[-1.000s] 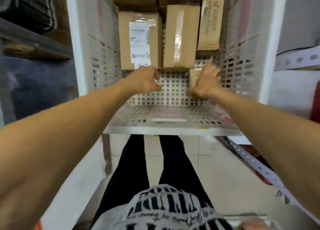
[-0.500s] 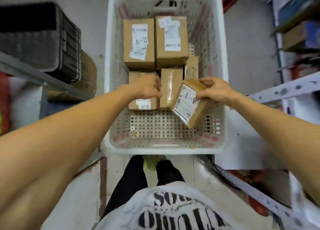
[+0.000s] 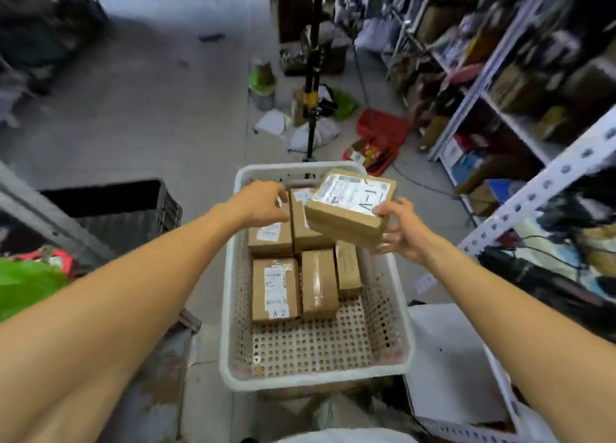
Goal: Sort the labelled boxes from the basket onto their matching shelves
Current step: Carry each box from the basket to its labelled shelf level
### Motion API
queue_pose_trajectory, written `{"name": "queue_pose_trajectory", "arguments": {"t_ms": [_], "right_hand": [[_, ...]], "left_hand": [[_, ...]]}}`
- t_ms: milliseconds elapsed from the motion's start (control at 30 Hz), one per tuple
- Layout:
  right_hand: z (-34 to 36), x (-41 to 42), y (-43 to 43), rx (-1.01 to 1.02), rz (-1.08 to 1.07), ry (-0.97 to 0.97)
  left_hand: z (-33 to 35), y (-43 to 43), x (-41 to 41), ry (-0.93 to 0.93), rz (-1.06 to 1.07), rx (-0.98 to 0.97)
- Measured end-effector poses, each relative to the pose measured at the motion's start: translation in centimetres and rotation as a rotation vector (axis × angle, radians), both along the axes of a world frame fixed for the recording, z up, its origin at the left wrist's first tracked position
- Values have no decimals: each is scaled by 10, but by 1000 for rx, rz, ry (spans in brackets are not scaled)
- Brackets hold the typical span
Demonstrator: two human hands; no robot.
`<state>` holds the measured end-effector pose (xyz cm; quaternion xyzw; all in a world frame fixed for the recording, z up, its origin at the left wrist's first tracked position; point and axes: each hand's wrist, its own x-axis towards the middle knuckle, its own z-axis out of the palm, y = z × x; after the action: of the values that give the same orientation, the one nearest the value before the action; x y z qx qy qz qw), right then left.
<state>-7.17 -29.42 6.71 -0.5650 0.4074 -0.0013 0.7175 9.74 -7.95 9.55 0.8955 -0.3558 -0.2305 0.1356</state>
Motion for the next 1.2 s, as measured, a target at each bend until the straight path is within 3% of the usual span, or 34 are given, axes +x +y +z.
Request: {"name": "queue_pose_trajectory", "arguments": {"t_ms": [200,500,800,1000,1100,1200], "right_hand": [[29,-25,53,17,-249,-231],[39,-66,124,68,-597,-220],[79,-119,154,253,-624,-572],[84,-177,181,292,-603,-587],[79,-211,198,288,-489,-621],[78,-246,213,206,-357,-529]], "left_hand": [[38,19,-20,-100,-151,-68],[61,74,-32,-78,-224,-61],[81,104,-74,-150,-234,-70],[91,134,-136,-178,-217,-100],[91,153,-173,-227,-210,-68],[87,171,-210,-235,-202,-63]]}}
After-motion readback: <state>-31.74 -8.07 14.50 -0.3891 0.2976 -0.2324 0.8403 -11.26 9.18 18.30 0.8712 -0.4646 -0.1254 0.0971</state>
